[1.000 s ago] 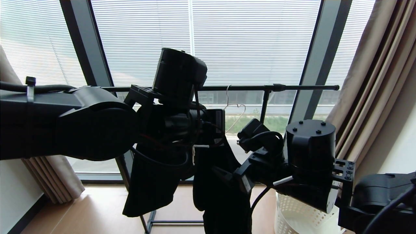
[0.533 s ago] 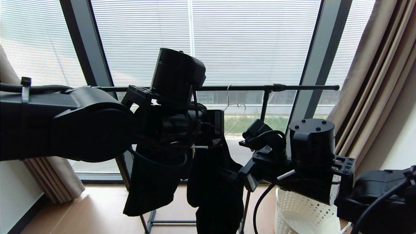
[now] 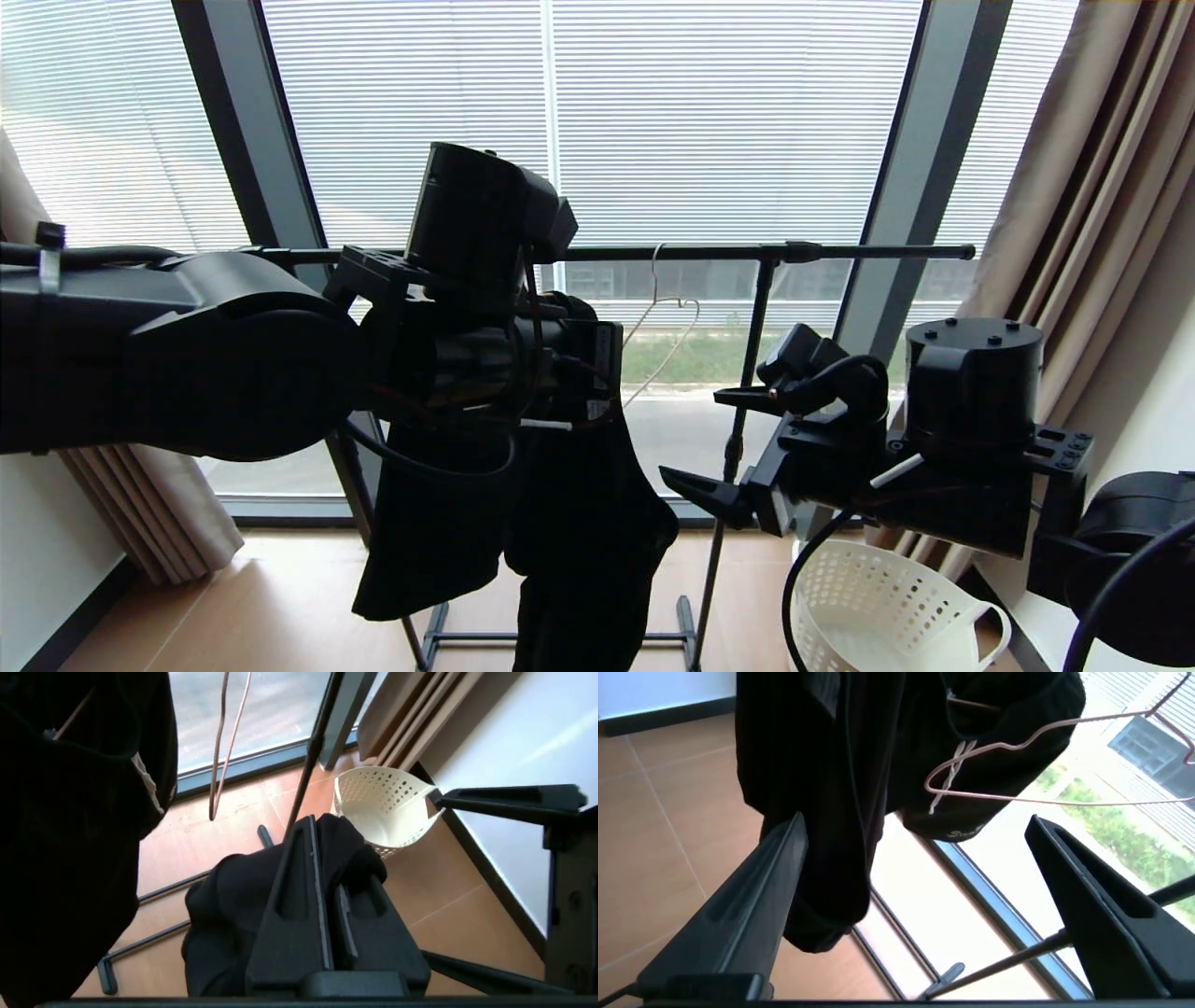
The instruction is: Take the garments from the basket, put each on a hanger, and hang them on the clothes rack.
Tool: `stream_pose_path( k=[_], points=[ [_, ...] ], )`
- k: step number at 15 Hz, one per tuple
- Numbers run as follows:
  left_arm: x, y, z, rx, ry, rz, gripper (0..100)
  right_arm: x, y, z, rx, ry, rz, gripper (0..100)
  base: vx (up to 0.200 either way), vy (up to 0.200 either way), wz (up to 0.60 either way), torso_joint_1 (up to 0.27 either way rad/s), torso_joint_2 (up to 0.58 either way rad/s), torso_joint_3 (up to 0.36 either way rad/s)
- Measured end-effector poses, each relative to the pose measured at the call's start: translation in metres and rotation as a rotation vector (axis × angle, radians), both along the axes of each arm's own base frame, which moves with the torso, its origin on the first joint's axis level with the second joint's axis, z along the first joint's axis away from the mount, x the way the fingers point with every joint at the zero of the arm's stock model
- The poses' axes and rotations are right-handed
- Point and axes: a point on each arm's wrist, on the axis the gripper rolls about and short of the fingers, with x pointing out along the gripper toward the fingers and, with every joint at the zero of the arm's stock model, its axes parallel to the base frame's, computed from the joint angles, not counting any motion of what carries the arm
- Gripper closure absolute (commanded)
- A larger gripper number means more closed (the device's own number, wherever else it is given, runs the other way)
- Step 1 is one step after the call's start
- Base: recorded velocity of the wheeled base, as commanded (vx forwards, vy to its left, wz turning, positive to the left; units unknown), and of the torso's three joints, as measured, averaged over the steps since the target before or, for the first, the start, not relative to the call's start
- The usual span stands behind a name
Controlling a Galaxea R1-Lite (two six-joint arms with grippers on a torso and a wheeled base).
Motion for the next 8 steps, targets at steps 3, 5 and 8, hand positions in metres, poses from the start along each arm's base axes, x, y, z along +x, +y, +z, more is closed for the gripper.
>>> stream_pose_path(
  k=[3,5,8],
  points=[
    [-0.001,0.001,0.001,-0.004,-0.002,-0.003,100,0.005,0.002,-0.009,-0.021,0.016,-0.002,0,0.000,0.000,0.00,0.000,0.00,0.000],
    [-0.001,0.001,0.002,-0.005,-0.004,-0.004,100,0.008,0.005,-0.016,-0.047,0.017,0.006,0,0.000,0.000,0.00,0.000,0.00,0.000],
    [-0.002,0.001,0.003,-0.007,-0.006,-0.006,100,0.014,0.008,-0.026,-0.065,0.035,0.002,0,0.000,0.000,0.00,0.000,0.00,0.000]
  ],
)
